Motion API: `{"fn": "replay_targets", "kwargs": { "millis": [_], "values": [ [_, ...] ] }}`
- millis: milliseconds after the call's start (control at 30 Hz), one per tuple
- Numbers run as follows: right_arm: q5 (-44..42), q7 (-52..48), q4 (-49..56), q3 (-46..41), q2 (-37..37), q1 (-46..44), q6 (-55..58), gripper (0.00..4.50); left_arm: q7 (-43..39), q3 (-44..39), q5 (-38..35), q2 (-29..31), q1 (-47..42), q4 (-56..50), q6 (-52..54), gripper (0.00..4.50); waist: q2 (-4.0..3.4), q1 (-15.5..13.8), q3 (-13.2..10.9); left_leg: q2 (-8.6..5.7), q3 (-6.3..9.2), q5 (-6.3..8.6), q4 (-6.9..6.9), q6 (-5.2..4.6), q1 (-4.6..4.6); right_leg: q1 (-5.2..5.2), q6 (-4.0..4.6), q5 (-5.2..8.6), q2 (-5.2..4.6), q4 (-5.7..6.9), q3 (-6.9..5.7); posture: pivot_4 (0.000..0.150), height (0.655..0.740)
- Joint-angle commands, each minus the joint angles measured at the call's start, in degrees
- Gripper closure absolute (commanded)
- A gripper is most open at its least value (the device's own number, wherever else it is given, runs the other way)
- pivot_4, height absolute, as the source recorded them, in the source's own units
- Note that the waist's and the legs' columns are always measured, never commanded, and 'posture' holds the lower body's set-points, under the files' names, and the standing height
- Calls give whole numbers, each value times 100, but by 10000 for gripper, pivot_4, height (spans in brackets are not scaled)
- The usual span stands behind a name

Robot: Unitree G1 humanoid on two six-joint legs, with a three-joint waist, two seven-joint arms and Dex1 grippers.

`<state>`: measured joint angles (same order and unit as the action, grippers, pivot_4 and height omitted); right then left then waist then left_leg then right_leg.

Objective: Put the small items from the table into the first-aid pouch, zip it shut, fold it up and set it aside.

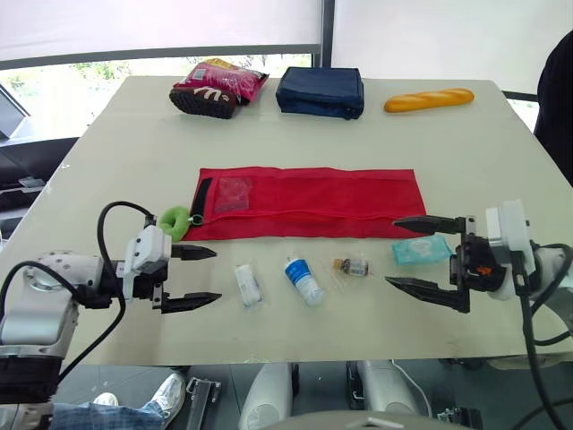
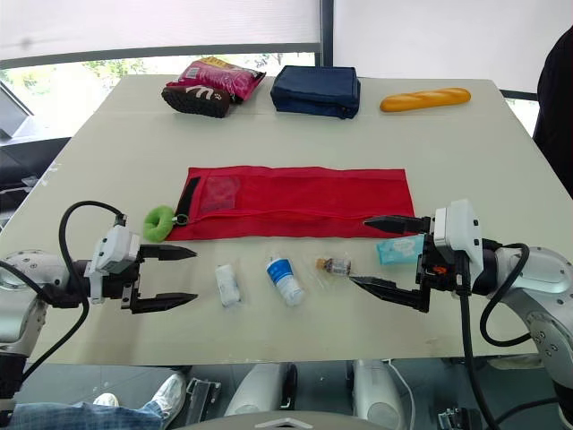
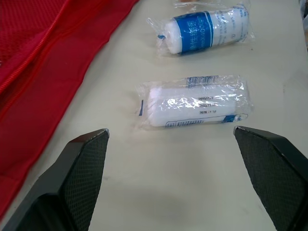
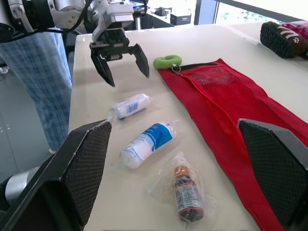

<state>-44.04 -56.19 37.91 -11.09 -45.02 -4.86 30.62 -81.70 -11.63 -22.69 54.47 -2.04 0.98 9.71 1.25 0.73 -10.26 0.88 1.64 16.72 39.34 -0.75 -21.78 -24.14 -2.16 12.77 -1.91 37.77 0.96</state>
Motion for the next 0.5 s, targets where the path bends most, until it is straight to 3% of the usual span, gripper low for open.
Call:
{"fn": "replay_targets", "kwargs": {
  "millis": [33,200,500],
  "values": [
    [-43,123,284,98,-65,-147,8,0,32,-82,-335,5,-262,-219,257,780,0,-2,0,0,1,0,0,0,-1,0,0,0,0,0,-1,1500,7400],
    [244,362,376,705,83,-140,50,0,-289,-110,-584,112,-334,-295,265,780,0,7,-1,3,2,0,-2,0,-2,-1,0,1,3,-2,-3,1500,7400],
    [1626,852,-60,2438,749,-444,-159,0,-550,-48,-587,380,-744,-356,69,780,1,0,0,2,-3,0,-3,0,-2,-6,19,12,5,-1,1,1500,7400]
  ]
}}
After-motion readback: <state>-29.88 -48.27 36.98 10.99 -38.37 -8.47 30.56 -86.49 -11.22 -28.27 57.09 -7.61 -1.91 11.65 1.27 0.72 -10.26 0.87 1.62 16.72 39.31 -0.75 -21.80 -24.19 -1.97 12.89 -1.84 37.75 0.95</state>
